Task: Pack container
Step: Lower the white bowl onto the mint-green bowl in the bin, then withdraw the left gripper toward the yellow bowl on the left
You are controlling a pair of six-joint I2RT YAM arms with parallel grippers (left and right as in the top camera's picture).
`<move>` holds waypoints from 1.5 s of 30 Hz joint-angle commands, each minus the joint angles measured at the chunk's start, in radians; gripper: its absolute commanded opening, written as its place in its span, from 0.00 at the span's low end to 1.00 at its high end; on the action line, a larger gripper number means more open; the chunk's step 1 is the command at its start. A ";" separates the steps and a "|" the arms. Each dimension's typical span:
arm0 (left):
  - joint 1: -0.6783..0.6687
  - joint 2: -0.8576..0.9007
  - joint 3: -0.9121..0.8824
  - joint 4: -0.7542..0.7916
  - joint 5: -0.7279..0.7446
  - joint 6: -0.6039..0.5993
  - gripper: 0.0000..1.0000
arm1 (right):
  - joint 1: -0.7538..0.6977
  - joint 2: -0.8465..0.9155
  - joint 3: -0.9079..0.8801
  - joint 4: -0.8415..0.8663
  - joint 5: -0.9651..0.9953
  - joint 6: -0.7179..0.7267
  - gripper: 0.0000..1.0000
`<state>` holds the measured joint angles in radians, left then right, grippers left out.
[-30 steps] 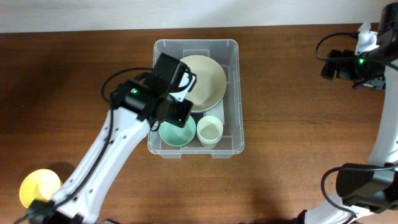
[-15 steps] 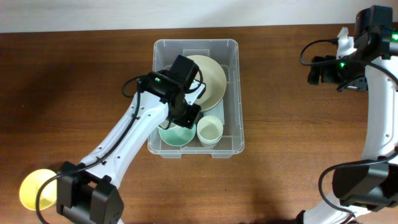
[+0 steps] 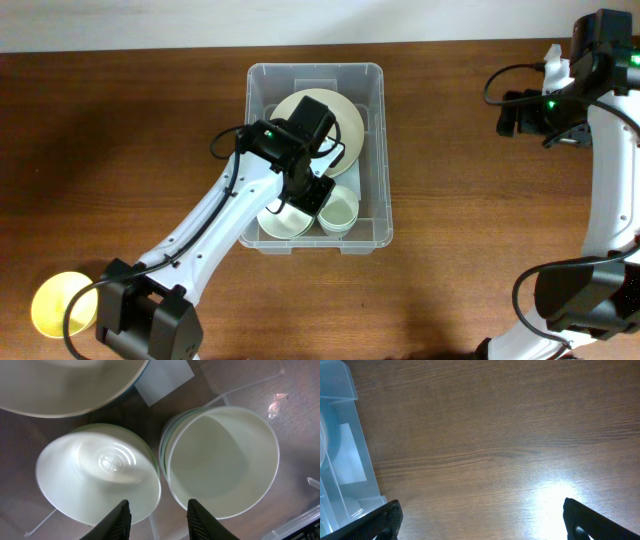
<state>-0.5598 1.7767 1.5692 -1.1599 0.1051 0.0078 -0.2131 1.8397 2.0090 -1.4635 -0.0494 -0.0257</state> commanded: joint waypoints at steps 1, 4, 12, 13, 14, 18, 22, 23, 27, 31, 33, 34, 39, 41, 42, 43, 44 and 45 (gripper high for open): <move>0.000 0.010 0.013 -0.003 0.000 0.008 0.38 | 0.003 0.002 -0.005 0.002 0.009 0.005 0.98; 0.000 0.002 0.028 -0.010 -0.062 -0.008 0.38 | 0.003 0.002 -0.005 0.002 0.009 0.005 0.98; 0.136 -0.141 0.211 -0.170 -0.305 -0.124 0.38 | 0.003 0.002 -0.005 0.002 0.009 0.005 0.98; 0.187 -0.190 0.219 -0.189 -0.341 -0.162 0.40 | 0.003 0.002 -0.005 0.002 0.009 0.005 0.98; 0.222 -0.221 0.219 -0.198 -0.354 -0.187 0.41 | 0.003 0.002 -0.005 0.002 0.009 0.005 0.98; 0.436 -0.352 0.203 -0.234 -0.357 -0.304 0.43 | 0.003 0.002 -0.005 0.002 0.009 0.005 0.98; 0.720 -0.482 0.088 -0.230 -0.309 -0.390 0.45 | 0.013 -0.015 -0.005 0.003 0.009 0.016 0.98; 0.771 -0.504 0.050 -0.219 -0.287 -0.390 0.47 | 0.024 -0.028 -0.005 0.003 0.014 0.016 0.98; 0.905 -0.558 -0.111 -0.170 -0.209 -0.389 0.50 | 0.091 -0.088 -0.005 -0.032 0.095 0.056 0.99; 0.939 -0.556 -0.253 -0.120 -0.202 -0.389 0.55 | 0.164 -0.140 -0.008 -0.094 0.129 0.103 0.99; 0.939 -0.547 -0.323 -0.082 -0.204 -0.389 0.57 | 0.198 -0.156 -0.012 -0.137 0.130 0.116 0.99; 0.939 -0.541 -0.357 -0.061 -0.204 -0.389 0.58 | 0.213 -0.163 -0.016 -0.151 0.133 0.124 0.99; 0.971 -0.515 -0.472 0.027 -0.241 -0.389 0.66 | 0.272 -0.180 -0.069 -0.177 0.152 0.137 0.99; 1.004 -0.502 -0.488 0.045 -0.244 -0.389 0.69 | 0.286 -0.180 -0.105 -0.164 0.158 0.137 0.99; 1.023 -0.493 -0.489 0.049 -0.244 -0.389 0.69 | 0.290 -0.180 -0.121 -0.153 0.160 0.137 0.99; 1.040 -0.485 -0.489 0.053 -0.244 -0.389 0.71 | 0.291 -0.180 -0.138 -0.135 0.161 0.136 0.99; 1.059 -0.476 -0.489 0.058 -0.242 -0.389 0.73 | 0.290 -0.180 -0.151 -0.121 0.162 0.136 0.99; 1.072 -0.468 -0.489 0.061 -0.240 -0.389 0.75 | 0.290 -0.180 -0.161 -0.110 0.164 0.135 0.99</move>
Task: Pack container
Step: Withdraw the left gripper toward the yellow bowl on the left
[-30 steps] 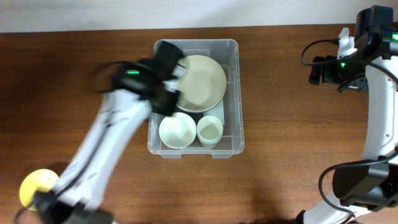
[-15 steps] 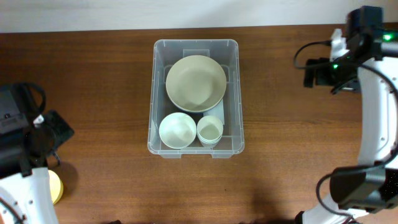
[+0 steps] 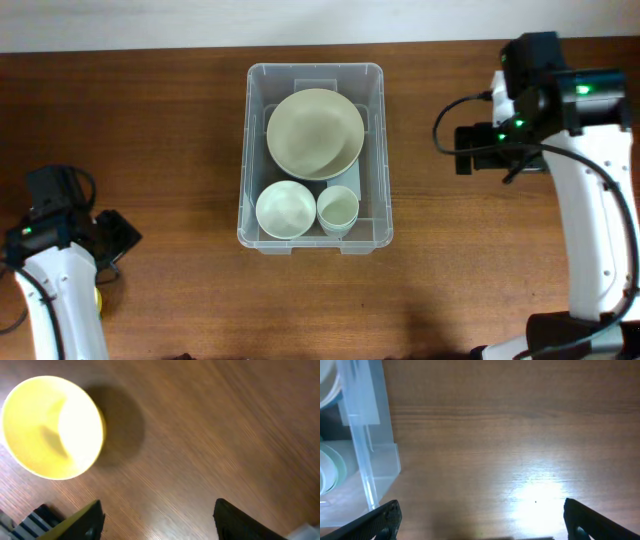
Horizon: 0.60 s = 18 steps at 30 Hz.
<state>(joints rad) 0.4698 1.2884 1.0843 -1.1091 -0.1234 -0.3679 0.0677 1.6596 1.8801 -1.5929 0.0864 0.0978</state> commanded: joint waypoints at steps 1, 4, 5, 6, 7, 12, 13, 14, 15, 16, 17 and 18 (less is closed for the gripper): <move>0.058 0.029 -0.004 0.013 -0.011 -0.013 0.75 | 0.010 0.000 -0.041 0.030 0.031 0.012 0.99; 0.082 0.055 -0.004 0.013 -0.011 -0.014 0.75 | 0.010 0.000 -0.043 0.043 0.034 0.011 0.99; 0.086 0.064 -0.004 0.013 -0.009 -0.013 0.75 | 0.010 0.000 -0.043 0.045 0.042 0.011 0.99; 0.089 0.077 -0.004 0.013 -0.008 -0.013 0.75 | 0.010 0.000 -0.043 0.045 0.050 0.012 0.99; 0.091 0.087 -0.004 0.013 -0.010 -0.013 0.75 | 0.010 0.000 -0.043 0.045 0.051 0.012 0.99; 0.121 0.127 -0.005 0.013 -0.037 -0.014 0.75 | 0.009 0.000 -0.043 0.045 0.057 0.012 0.99; 0.136 0.132 -0.005 0.013 -0.040 -0.014 0.75 | 0.009 0.000 -0.043 0.045 0.057 0.012 0.99; 0.149 0.133 -0.005 0.013 -0.042 -0.014 0.75 | 0.009 0.000 -0.043 0.046 0.057 0.012 0.99; 0.164 0.135 -0.005 0.013 -0.042 -0.014 0.75 | 0.009 0.000 -0.043 0.045 0.057 0.012 0.99; 0.178 0.136 -0.006 0.014 -0.042 -0.014 0.75 | 0.009 0.000 -0.043 0.045 0.057 0.012 0.99; 0.195 0.137 -0.007 0.018 -0.042 -0.014 0.75 | 0.009 0.000 -0.043 0.045 0.057 0.012 0.99; 0.210 0.137 -0.012 0.022 -0.042 -0.023 0.75 | 0.009 0.000 -0.043 0.046 0.057 0.012 0.99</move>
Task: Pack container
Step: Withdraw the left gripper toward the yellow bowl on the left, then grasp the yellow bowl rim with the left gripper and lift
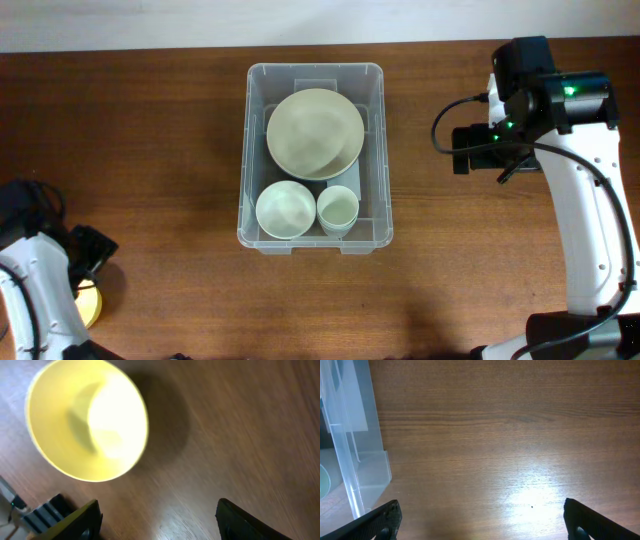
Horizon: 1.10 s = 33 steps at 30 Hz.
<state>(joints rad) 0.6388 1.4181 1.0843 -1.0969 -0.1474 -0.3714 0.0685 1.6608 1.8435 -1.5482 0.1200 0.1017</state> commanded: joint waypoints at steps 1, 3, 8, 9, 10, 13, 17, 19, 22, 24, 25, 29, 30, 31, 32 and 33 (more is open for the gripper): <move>0.054 0.008 -0.018 0.018 -0.017 -0.023 0.75 | 0.008 -0.001 -0.007 0.001 0.024 0.008 0.99; 0.077 0.008 -0.045 0.052 -0.017 -0.026 0.75 | 0.008 -0.001 -0.007 0.001 0.024 0.008 0.99; 0.105 0.008 -0.146 0.175 -0.018 -0.025 0.75 | 0.008 -0.001 -0.007 -0.001 0.023 0.008 0.99; 0.111 0.010 -0.160 0.198 -0.018 -0.025 0.75 | 0.008 -0.001 -0.007 -0.002 0.023 0.008 0.99; 0.118 0.014 -0.170 0.216 -0.018 -0.025 0.75 | 0.008 -0.001 -0.007 -0.003 0.023 0.008 0.99; 0.135 0.038 -0.177 0.251 -0.018 -0.025 0.74 | 0.008 -0.001 -0.007 -0.004 0.023 0.008 0.99; 0.141 0.103 -0.178 0.290 -0.017 -0.025 0.74 | 0.008 -0.001 -0.007 -0.005 0.023 0.008 0.99; 0.141 0.146 -0.178 0.310 -0.014 -0.025 0.74 | 0.008 -0.001 -0.007 -0.007 0.023 0.008 0.99; 0.141 0.209 -0.178 0.333 -0.006 -0.025 0.74 | 0.008 -0.001 -0.007 -0.007 0.023 0.008 0.99; 0.141 0.238 -0.178 0.346 0.006 -0.025 0.73 | 0.008 -0.001 -0.007 -0.008 0.023 0.008 0.99; 0.141 0.246 -0.178 0.349 0.010 -0.025 0.73 | 0.008 -0.001 -0.007 -0.008 0.023 0.008 0.99; 0.141 0.254 -0.177 0.364 0.019 -0.024 0.59 | 0.008 -0.001 -0.007 -0.008 0.023 0.008 0.99; 0.141 0.254 -0.176 0.365 0.025 -0.024 0.55 | 0.008 -0.001 -0.007 -0.008 0.023 0.008 0.99; 0.141 0.254 -0.175 0.365 0.032 -0.024 0.52 | 0.008 -0.001 -0.007 -0.008 0.023 0.008 0.99; 0.141 0.254 -0.174 0.364 0.040 -0.024 0.49 | 0.008 -0.001 -0.007 -0.008 0.023 0.008 0.99; 0.141 0.254 -0.172 0.364 0.040 -0.024 0.45 | 0.008 -0.001 -0.007 -0.008 0.023 0.008 0.99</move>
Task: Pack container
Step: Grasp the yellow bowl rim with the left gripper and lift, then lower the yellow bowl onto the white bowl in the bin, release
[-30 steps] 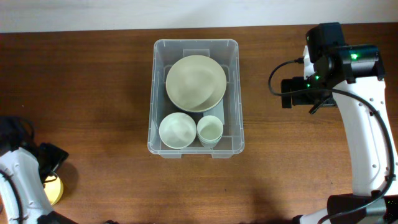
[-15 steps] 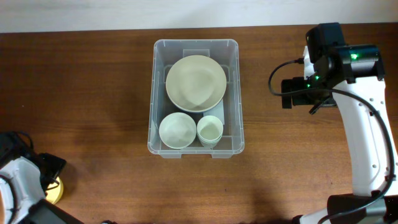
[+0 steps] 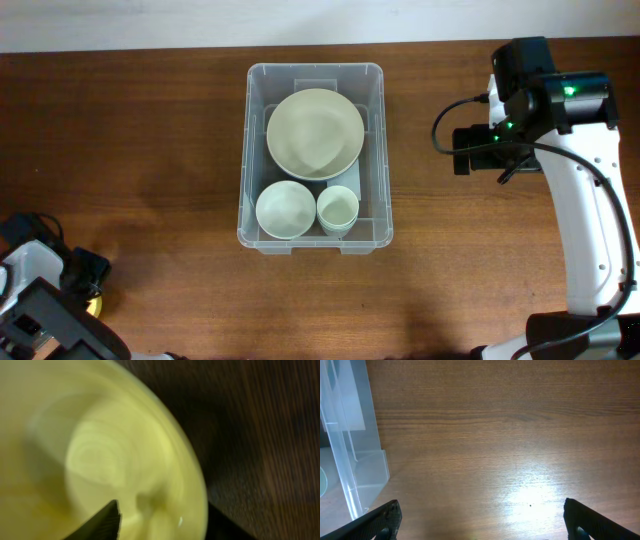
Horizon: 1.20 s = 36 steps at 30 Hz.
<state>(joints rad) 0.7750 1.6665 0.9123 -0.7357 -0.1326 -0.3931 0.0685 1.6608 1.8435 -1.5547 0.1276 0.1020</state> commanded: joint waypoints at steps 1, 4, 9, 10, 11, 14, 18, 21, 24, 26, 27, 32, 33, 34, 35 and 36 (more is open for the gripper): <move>0.004 0.005 0.002 0.003 0.025 -0.003 0.40 | 0.008 -0.001 -0.007 -0.001 0.016 0.008 0.99; -0.001 0.005 0.012 0.000 0.045 -0.002 0.33 | 0.008 -0.001 -0.007 -0.001 0.016 0.008 0.99; -0.032 0.005 0.047 -0.013 0.062 0.005 0.19 | 0.008 -0.001 -0.007 -0.001 0.016 0.008 0.99; -0.040 0.005 0.055 -0.018 0.062 0.005 0.17 | 0.008 -0.001 -0.007 -0.001 0.016 0.008 0.99; -0.054 0.005 0.066 -0.027 0.062 0.005 0.10 | 0.008 -0.001 -0.007 -0.001 0.016 0.008 0.99; -0.089 0.005 0.099 -0.051 0.062 0.005 0.01 | 0.008 -0.001 -0.007 -0.001 0.016 0.008 0.99; -0.153 0.000 0.164 -0.112 0.063 0.005 0.01 | 0.008 -0.001 -0.007 -0.001 0.016 0.008 0.99; -0.208 -0.028 0.211 -0.154 0.066 0.005 0.01 | 0.008 -0.001 -0.007 -0.001 0.016 0.008 0.99; -0.283 -0.090 0.273 -0.192 0.070 0.005 0.01 | 0.008 -0.001 -0.007 -0.001 0.016 0.008 0.99; -0.338 -0.138 0.320 -0.210 0.095 0.005 0.00 | 0.008 -0.001 -0.007 -0.001 0.016 0.008 0.99; -0.369 -0.163 0.349 -0.222 0.105 0.005 0.01 | 0.008 -0.001 -0.007 -0.001 0.016 0.008 0.99; -0.568 -0.257 0.507 -0.272 0.123 0.019 0.01 | 0.008 -0.001 -0.007 -0.001 0.016 0.008 0.99; -0.626 -0.269 0.539 -0.278 0.120 0.035 0.01 | 0.008 -0.001 -0.007 0.000 0.016 0.008 0.99; -0.726 -0.278 0.583 -0.288 0.118 0.051 0.01 | 0.008 -0.001 -0.007 0.000 0.016 0.008 0.99; -0.776 -0.278 0.601 -0.294 0.118 0.055 0.00 | 0.008 -0.001 -0.007 0.000 0.016 0.008 0.99; -0.828 -0.276 0.614 -0.297 0.118 0.061 0.00 | 0.008 -0.001 -0.007 0.000 0.016 0.008 0.99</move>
<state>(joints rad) 0.1074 1.4006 1.4654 -1.0161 -0.0296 -0.3756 0.0685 1.6608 1.8435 -1.5551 0.1310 0.1020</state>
